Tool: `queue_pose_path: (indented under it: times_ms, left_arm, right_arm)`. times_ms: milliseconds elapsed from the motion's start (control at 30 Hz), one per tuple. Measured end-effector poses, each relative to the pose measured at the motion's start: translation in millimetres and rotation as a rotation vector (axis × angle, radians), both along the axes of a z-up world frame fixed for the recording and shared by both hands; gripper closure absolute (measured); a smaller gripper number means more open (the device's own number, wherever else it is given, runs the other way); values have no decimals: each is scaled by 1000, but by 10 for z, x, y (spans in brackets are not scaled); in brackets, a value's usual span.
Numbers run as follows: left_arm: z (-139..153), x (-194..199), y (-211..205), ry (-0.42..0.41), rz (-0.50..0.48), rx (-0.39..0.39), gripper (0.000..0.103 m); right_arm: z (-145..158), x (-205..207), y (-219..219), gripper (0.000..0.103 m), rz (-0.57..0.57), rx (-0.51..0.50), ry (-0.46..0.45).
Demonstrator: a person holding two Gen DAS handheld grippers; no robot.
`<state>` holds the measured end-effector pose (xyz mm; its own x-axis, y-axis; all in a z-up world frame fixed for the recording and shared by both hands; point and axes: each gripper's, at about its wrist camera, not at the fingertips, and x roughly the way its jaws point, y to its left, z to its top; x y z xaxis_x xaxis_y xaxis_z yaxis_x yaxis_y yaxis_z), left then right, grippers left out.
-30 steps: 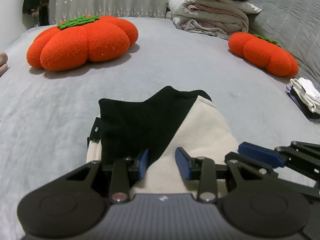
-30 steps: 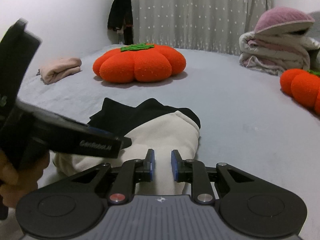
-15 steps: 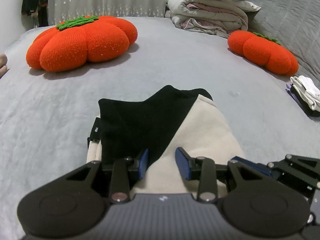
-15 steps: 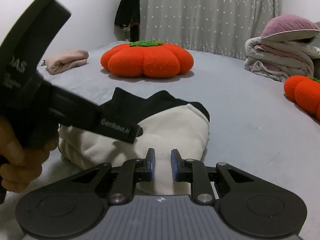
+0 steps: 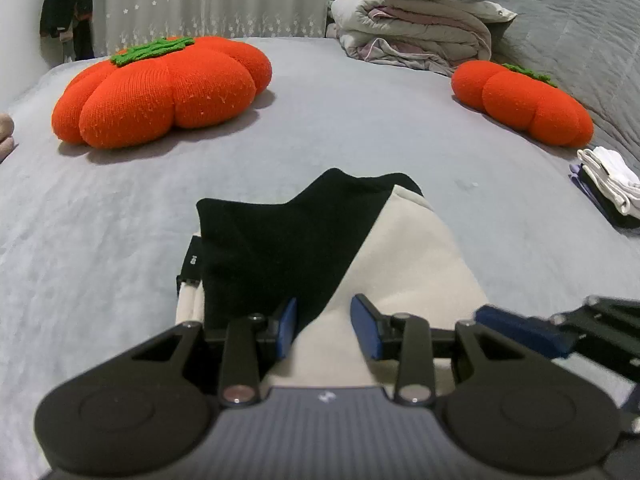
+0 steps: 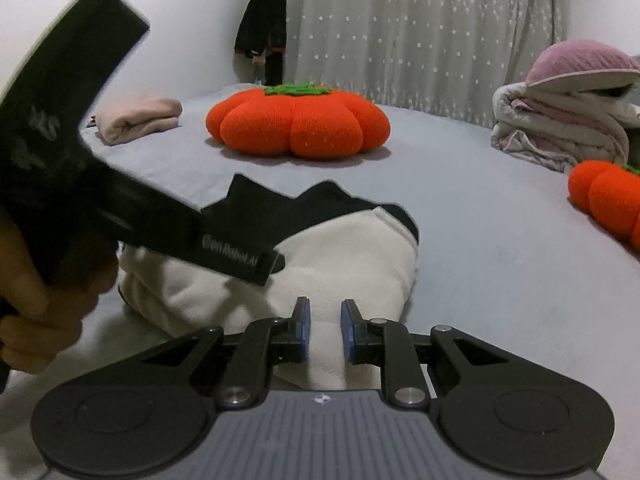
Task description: Fold clothes
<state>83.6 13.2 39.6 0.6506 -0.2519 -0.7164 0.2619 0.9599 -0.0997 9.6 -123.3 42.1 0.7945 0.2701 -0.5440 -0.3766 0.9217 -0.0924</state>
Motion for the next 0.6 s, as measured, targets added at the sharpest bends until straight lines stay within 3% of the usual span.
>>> queue_pose_path:
  times_ms: [200,333,433,600]
  left_arm:
    - [16,8,-8,5,9,-6,70]
    - [26,27,31,20,15,-35,70]
    - [42,60,107,43,33,-91,70]
    - [60,61,332,87,60,-260,64]
  right_arm:
    - [50,-80,58,84,51,-27,-31]
    - [-51,-31,106,85,61,12,2]
    - [-187,-3,123,86,63,-4,14]
    - [-178,8,128,86,63,-5,32]
